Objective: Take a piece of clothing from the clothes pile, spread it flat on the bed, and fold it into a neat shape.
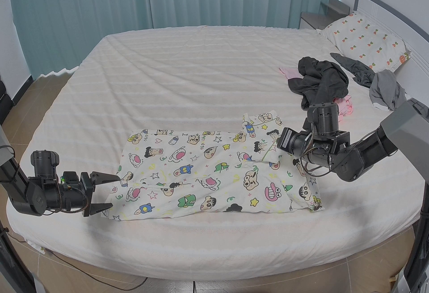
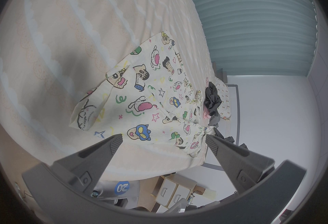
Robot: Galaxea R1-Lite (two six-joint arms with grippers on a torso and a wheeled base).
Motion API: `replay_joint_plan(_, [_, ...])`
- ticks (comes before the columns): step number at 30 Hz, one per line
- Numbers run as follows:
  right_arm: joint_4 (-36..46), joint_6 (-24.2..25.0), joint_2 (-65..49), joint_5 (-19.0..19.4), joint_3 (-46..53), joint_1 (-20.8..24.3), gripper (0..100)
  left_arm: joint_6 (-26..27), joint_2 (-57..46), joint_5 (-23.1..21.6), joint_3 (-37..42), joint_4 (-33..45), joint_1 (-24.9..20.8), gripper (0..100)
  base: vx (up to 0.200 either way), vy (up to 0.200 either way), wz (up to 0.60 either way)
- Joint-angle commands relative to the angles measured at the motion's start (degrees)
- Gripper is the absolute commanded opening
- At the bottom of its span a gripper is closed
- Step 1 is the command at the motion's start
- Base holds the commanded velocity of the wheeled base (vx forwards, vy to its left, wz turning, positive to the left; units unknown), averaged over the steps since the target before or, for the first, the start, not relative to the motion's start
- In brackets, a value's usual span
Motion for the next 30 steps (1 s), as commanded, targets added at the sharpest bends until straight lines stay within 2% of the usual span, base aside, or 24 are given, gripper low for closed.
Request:
replay_joint_plan(1, [0.91, -0.39, 3.02, -0.94, -3.65, 0.06, 0, -0.05, 0.00, 0.00, 0.06, -0.03, 0.01, 100, 0.000, 0.000, 0.00])
replay_joint_plan(8, [1.27, -0.39, 2.14, -1.20, -4.88, -0.02, 0, -0.05, 0.00, 0.00, -0.03, -0.03, 0.01, 100, 0.000, 0.000, 0.00])
replay_joint_plan(13, [5.40, -0.39, 2.58, -2.34, -8.75, -0.02, 0, -0.05, 0.00, 0.00, 0.06, -0.03, 0.01, 100, 0.000, 0.000, 0.00])
replay_joint_plan(18, [5.92, -0.39, 2.32, -2.43, -7.87, 0.15, 0, -0.05, 0.00, 0.00, 0.06, -0.03, 0.01, 100, 0.000, 0.000, 0.00])
replay_joint_plan(30, [6.89, -0.04, -3.22, -2.43, 4.52, 2.96, 0, 0.04, -0.17, 0.00, 0.33, -0.03, 0.10, 100, 0.000, 0.000, 0.00])
